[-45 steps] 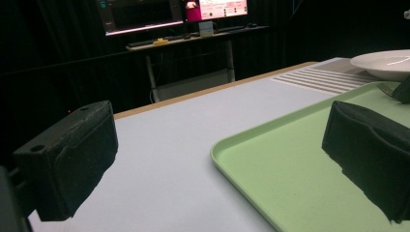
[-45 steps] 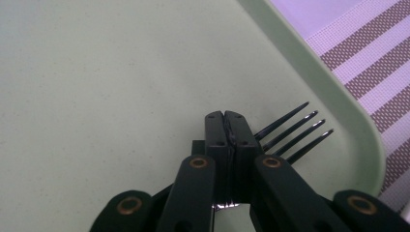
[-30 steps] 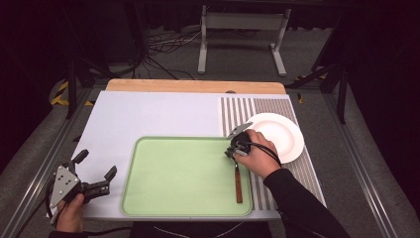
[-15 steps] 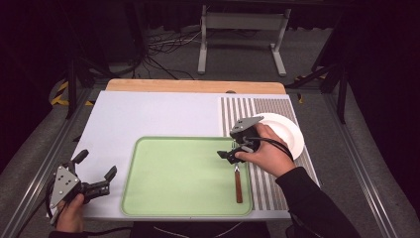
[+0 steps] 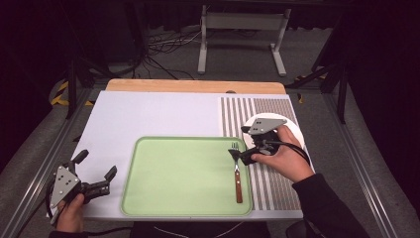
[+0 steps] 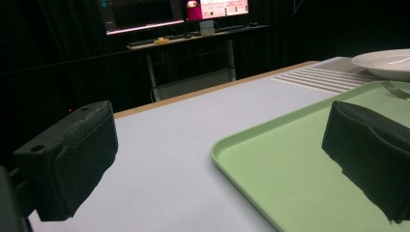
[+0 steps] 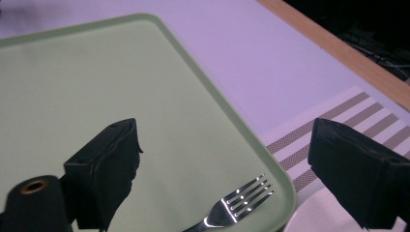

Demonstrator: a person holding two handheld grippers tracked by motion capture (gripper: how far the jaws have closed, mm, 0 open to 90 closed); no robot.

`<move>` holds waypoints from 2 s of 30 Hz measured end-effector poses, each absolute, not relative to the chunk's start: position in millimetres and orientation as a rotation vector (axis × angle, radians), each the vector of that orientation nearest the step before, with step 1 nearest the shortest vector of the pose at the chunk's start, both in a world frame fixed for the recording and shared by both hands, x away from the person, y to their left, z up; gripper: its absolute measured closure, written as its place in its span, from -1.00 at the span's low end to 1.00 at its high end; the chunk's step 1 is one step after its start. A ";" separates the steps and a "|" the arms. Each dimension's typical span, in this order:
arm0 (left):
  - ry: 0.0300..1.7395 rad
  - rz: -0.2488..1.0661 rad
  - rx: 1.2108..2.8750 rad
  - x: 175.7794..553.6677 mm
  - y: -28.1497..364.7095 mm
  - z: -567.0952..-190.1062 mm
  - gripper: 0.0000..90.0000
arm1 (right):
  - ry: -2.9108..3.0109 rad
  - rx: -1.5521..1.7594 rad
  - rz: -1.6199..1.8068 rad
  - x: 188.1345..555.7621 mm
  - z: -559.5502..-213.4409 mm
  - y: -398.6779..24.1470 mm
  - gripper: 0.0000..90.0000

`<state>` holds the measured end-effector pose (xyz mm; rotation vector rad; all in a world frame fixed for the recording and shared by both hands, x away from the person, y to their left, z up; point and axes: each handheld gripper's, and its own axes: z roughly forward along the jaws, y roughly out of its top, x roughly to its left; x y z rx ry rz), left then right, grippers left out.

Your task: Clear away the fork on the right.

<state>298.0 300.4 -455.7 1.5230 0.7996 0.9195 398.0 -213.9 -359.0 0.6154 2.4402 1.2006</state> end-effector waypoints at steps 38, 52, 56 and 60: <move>0.808 0.928 1.520 297.7 300.3 -456.2 -1.00 | 1.979 0.660 1.582 356.1 -388.9 -327.4 -0.81; 0.800 0.924 1.519 297.7 300.3 -455.6 -1.00 | 1.923 0.715 1.623 350.9 -423.4 -352.3 -0.80; 0.793 0.924 1.516 297.2 300.8 -455.0 -1.00 | 1.934 0.712 1.606 348.0 -431.4 -352.4 -0.80; 0.793 0.927 1.518 296.9 300.7 -454.8 -1.00 | 1.950 0.708 1.545 346.9 -437.2 -351.3 -0.80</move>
